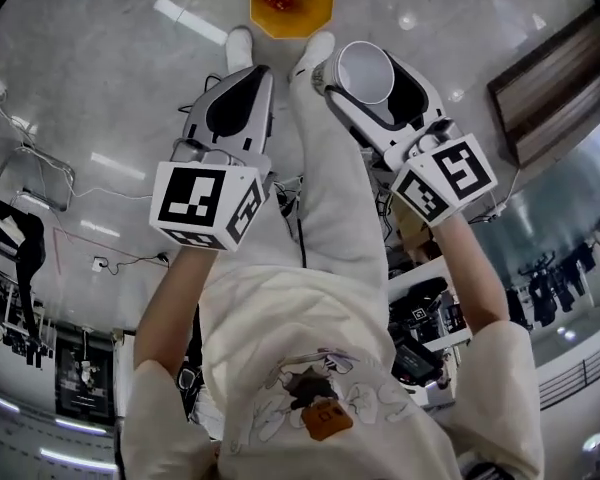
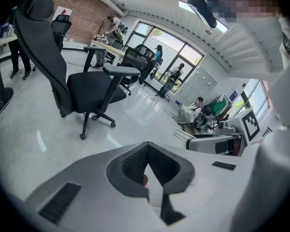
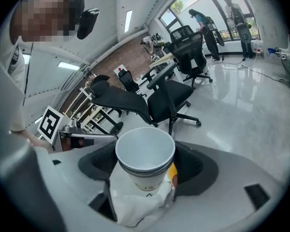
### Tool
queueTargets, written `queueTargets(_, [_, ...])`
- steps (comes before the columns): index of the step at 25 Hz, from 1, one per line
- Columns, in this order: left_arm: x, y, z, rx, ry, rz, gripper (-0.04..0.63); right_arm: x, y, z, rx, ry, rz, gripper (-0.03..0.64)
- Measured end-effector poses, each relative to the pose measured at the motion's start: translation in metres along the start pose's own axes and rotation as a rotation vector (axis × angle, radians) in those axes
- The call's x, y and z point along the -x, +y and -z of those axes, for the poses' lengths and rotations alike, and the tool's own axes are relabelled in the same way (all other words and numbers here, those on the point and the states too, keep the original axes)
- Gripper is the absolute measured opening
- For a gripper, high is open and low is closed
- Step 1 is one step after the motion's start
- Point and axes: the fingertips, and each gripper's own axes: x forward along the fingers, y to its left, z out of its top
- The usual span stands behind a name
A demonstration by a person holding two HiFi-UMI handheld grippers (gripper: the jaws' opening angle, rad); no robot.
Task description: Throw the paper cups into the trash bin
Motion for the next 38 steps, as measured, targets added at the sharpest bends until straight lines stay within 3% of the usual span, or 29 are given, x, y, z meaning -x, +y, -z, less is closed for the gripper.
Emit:
queueTargets(7, [-0.084,0.057,0.065,0.0,0.045,-0.041,0.003,-0.069,-0.068,0.06,-0.008,0.069,-0.005,0.367])
queueTargets(12, [-0.129,0.084,0.1,0.018,0.08,-0.059,0.003,-0.101,-0.105,0.076,-0.004,0.081,0.012,0.367])
queueTargets(19, [-0.177,0.111,0.131,0.045,0.087,-0.073,0.003,-0.144,-0.149,0.112,0.008,0.112,0.027,0.367])
queueTargets(31, [-0.239,0.173,0.188,0.071,0.162,-0.146,0.003,-0.221,-0.187,0.169,0.023,0.198,0.045,0.365])
queueTargets(38, [-0.268,0.198,0.212,0.142,0.188,-0.186,0.003,-0.254,-0.213,0.203,0.064,0.27,0.059,0.365])
